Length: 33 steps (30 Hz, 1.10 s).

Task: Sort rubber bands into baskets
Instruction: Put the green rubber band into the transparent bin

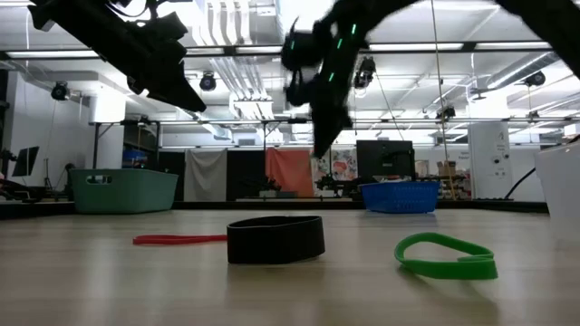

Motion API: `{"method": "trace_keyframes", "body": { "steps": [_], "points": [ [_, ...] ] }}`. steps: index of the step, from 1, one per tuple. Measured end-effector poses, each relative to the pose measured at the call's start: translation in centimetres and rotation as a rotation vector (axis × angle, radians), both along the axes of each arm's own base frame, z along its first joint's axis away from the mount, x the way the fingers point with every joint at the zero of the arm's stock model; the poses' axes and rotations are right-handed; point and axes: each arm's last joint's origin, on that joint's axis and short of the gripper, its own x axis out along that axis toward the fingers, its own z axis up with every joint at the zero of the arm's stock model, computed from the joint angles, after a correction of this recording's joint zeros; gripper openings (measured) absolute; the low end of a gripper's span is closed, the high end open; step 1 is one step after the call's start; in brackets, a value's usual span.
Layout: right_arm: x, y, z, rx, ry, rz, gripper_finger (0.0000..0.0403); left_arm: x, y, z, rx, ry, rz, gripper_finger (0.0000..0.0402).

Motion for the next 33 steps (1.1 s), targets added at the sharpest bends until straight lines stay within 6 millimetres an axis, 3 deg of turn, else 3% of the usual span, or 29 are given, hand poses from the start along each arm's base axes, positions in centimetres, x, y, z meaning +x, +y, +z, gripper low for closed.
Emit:
{"method": "trace_keyframes", "body": {
  "steps": [5, 8, 13, 19, 26, 33],
  "points": [
    [-2.4, 7.1, 2.9, 0.076, 0.133, 0.214, 0.0009, 0.0, 0.0, 0.0, 0.000, 0.000, 0.000, 0.0155],
    [-3.7, 11.6, 3.8, 0.149, 0.113, 0.310, 0.0009, 0.0, 0.0, 0.0, -0.001, -0.005, 0.000, 0.0155],
    [-6.9, 18.3, 2.7, 0.287, 0.180, 0.296, 0.0009, 0.0, 0.0, 0.0, -0.002, -0.006, -0.002, 0.0155],
    [-11.8, 24.6, 0.9, 0.373, 0.251, 0.108, 0.0009, 0.0, 0.0, 0.1, -0.002, -0.008, -0.002, 0.0155],
    [-16.4, 28.6, 0.4, 0.307, 0.248, -0.150, 0.0009, 0.3, 0.0, 0.4, -0.008, -0.051, -0.005, 0.0155],
    [-18.2, 30.0, 0.1, 0.250, 0.201, -0.253, 0.0024, 0.7, -0.2, 1.0, -0.054, -0.110, -0.044, 0.0155]
  ]
}}
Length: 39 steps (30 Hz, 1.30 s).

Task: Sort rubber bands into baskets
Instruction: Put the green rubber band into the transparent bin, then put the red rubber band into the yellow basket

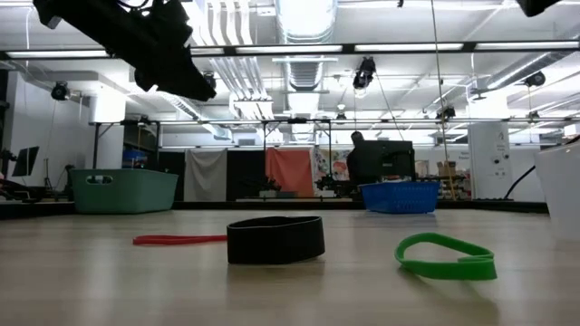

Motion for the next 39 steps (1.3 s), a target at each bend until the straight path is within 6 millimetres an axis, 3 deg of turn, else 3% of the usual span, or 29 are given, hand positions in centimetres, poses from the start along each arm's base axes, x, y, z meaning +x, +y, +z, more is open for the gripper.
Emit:
{"method": "trace_keyframes", "body": {
  "steps": [10, 20, 26, 31, 39],
  "points": [
    [-0.2, -0.4, -1.3, -0.116, -0.029, 0.035, 0.0104, 0.4, -0.5, 0.3, -0.090, -0.040, -0.132, 0.0155],
    [0.9, -1.3, -0.1, -0.540, -0.322, 0.204, 0.0137, 2.7, -3.4, -0.6, -0.182, -0.079, -0.461, 0.0155],
    [1.3, -1.7, 0.3, -0.769, -0.421, 0.266, 0.0133, 5.3, -5.7, -0.8, -0.178, 0.059, -0.563, 0.0155],
    [1.5, -1.7, 0.6, -0.863, -0.449, 0.330, 0.0134, 7.6, -7.9, -1.0, -0.100, 0.283, -0.633, 0.0155],
    [1.0, -2.4, 1.7, -0.973, -0.480, 0.380, 0.0127, 10.2, -9.6, -3.6, -0.074, 0.429, -0.691, 0.0155]
  ]
}}
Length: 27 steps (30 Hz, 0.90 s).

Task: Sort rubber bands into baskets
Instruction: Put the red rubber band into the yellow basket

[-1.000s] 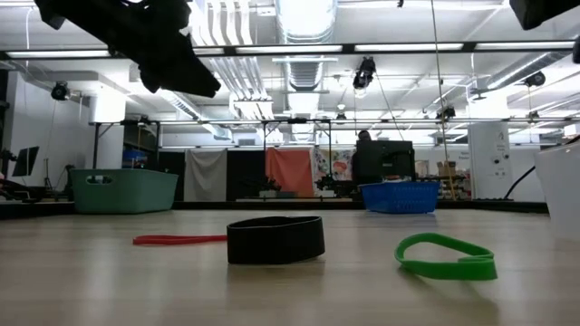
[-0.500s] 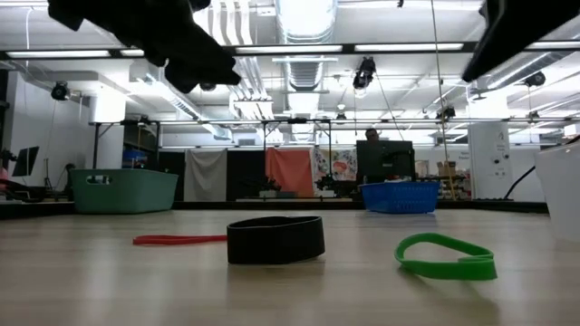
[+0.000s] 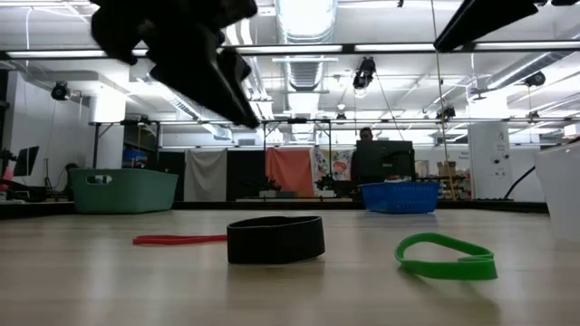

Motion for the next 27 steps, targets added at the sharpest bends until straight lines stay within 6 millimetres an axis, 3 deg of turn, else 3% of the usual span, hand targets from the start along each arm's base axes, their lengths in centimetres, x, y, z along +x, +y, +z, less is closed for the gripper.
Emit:
{"method": "trace_keyframes", "body": {
  "steps": [9, 18, 27],
  "points": [
    [-2.5, -2.2, 1.4, 0.058, -0.120, 0.048, 0.0116, -0.6, -3.1, -3.6, -0.089, 0.172, 0.029, 0.0155],
    [-3.8, -3.7, 0.2, 0.174, -0.307, 0.053, 0.0116, -0.3, -3.6, -6.1, -0.145, 0.248, 0.157, 0.0155],
    [-3.8, -3.7, -1.1, 0.186, -0.318, 0.050, 0.0116, 0.1, -4.0, -7.8, -0.154, 0.265, 0.198, 0.0155]
  ]
}}
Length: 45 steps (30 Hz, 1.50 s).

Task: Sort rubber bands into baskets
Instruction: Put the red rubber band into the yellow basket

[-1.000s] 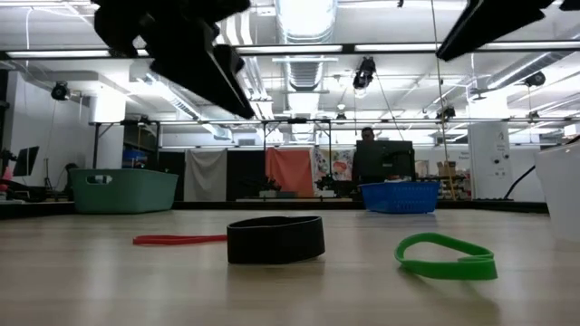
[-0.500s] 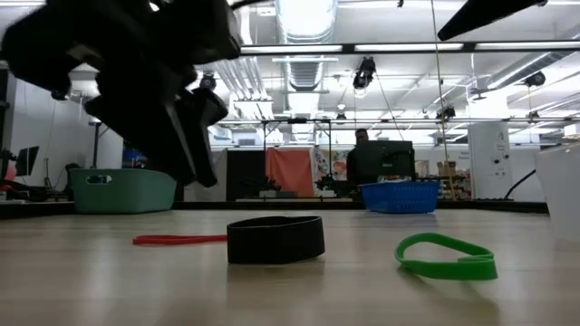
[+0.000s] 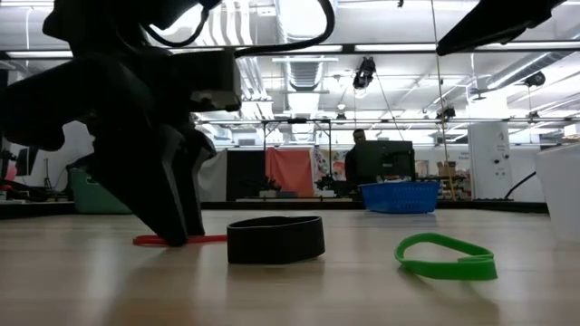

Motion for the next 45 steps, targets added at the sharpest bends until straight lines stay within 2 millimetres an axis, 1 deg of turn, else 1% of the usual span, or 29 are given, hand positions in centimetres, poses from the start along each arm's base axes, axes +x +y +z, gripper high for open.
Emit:
{"method": "trace_keyframes", "body": {
  "steps": [4, 7, 10, 14, 16, 20, 25, 29, 39, 45],
  "points": [
    [0.4, 0.3, -0.4, -0.011, 0.005, -0.005, 0.0116, 0.0, 0.0, -0.8, 0.009, 0.011, 0.036, 0.0151],
    [0.6, 0.4, -0.6, -0.014, 0.009, -0.004, 0.0116, 0.0, -0.2, -1.3, 0.027, 0.015, 0.063, 0.0132],
    [0.7, 0.5, -0.8, -0.028, 0.021, -0.001, 0.0116, 0.0, -0.2, -1.6, 0.028, 0.022, 0.077, 0.0093],
    [0.7, 0.5, -0.9, -0.037, 0.026, 0.002, 0.0116, 0.1, -0.3, -1.8, 0.021, 0.019, 0.088, 0.0023],
    [0.7, 0.5, -0.9, -0.037, 0.027, 0.002, 0.0116, 0.1, -0.3, -1.7, 0.019, 0.016, 0.088, 0.0007],
    [0.7, 0.5, -0.9, -0.041, 0.028, 0.005, 0.0116, 0.0, -0.4, -1.5, 0.027, 0.005, 0.068, 0.0002],
    [0.7, 0.5, -0.9, -0.044, 0.031, 0.007, 0.0116, 0.0, -0.8, -0.2, 0.049, -0.024, 0.014, 0.0000],
    [0.7, 0.5, -0.9, -0.046, 0.035, 0.009, 0.0116, -0.2, -0.8, 0.6, 0.077, -0.010, 0.003, 0.0000],
    [0.8, 0.6, -1.0, -0.055, 0.045, 0.016, 0.0116, 0.5, -1.4, 2.5, 0.109, -0.047, -0.034, 0.0000],
    [0.8, 0.6, -1.0, -0.055, 0.046, 0.016, 0.0116, 0.8, -1.7, 3.6, 0.186, -0.062, -0.060, 0.0000]
  ]
}}
